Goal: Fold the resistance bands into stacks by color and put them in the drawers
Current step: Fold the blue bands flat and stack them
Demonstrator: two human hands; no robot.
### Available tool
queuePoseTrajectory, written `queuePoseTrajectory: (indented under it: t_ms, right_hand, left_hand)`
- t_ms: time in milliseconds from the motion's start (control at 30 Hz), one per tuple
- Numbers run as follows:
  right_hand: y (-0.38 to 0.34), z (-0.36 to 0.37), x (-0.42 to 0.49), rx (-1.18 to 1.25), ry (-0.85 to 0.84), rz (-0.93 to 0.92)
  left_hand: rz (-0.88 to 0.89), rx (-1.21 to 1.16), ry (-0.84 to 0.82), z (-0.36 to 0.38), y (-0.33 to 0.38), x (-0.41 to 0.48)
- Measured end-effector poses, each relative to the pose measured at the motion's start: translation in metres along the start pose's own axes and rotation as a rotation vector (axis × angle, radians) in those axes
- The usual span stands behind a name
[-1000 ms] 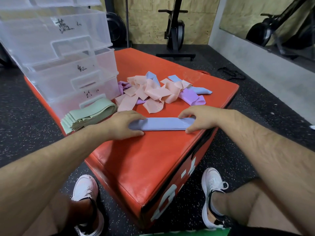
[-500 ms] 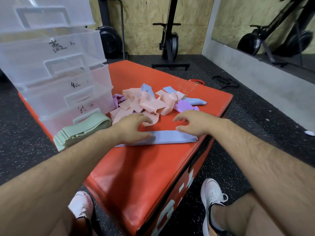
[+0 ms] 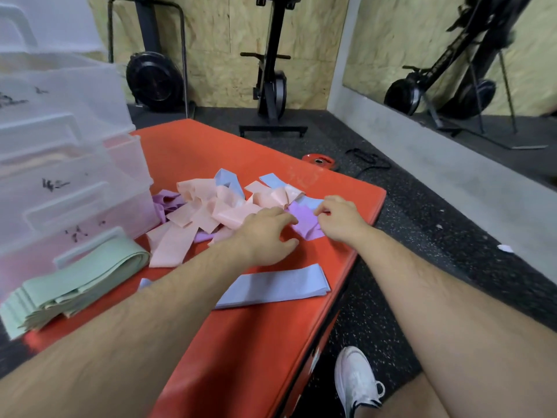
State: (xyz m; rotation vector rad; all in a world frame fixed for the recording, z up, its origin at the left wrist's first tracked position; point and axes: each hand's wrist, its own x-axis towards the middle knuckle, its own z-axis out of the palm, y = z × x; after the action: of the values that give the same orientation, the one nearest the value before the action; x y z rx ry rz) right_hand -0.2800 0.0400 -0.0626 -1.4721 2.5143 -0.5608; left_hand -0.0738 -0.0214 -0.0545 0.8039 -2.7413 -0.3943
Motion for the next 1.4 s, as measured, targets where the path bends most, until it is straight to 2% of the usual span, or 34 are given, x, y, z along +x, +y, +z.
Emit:
queuePoseTrajectory:
  t_ms: [167, 267, 400, 500, 667, 833, 1067, 1200, 1233, 1333, 1400]
  right_hand:
    - [-0.007, 0.01, 0.019, -0.09, -0.113, 0.081]
    - [-0.007, 0.007, 0.017, -0.084, -0.115, 0.137]
    - [-0.013, -0.007, 0.009, 0.024, -0.007, 0.081]
    - [-0.026, -0.029, 0.006, 0.175, 0.13, -0.042]
    - [-0.068, -0.069, -0.011, 0.373, 0.288, -0.215]
    - [-0.106, -0.089, -0.033, 0.681, 0.26, -0.265]
    - [-0.132, -0.083, -0.059, 0.892, 0.154, -0.25]
    - [-0.139, -0.073, -0.074, 0.775, 0.137, -0.287]
    - [-0.14, -0.069, -0.077, 0.722, 0.131, -0.313]
    - [-0.139, -0.053, -0.083, 0.458, 0.123, -0.423]
    - [-0.141, -0.045, -0.083, 0.3, 0.155, -0.464]
  left_hand:
    - [-0.025, 0.002, 0.02, 0.006, 0.001, 0.011]
    - [-0.042, 0.009, 0.011, 0.0, -0.004, 0.009]
    - [-0.051, -0.007, 0.039, -0.007, -0.004, 0.006]
    - [-0.047, -0.062, 0.077, -0.014, -0.001, 0.005]
    - [-0.062, -0.234, 0.23, -0.037, 0.002, 0.002]
    - [-0.134, -0.564, 0.426, -0.068, 0.004, -0.01]
    - [-0.308, -0.921, 0.4, -0.094, -0.002, -0.037]
    - [-0.336, -1.1, 0.379, -0.106, -0.008, -0.056]
    - [-0.34, -1.061, 0.384, -0.109, -0.01, -0.061]
    - [-0.311, -0.672, 0.402, -0.111, -0.017, -0.074]
    - [-0.27, -0.503, 0.395, -0.112, -0.02, -0.082]
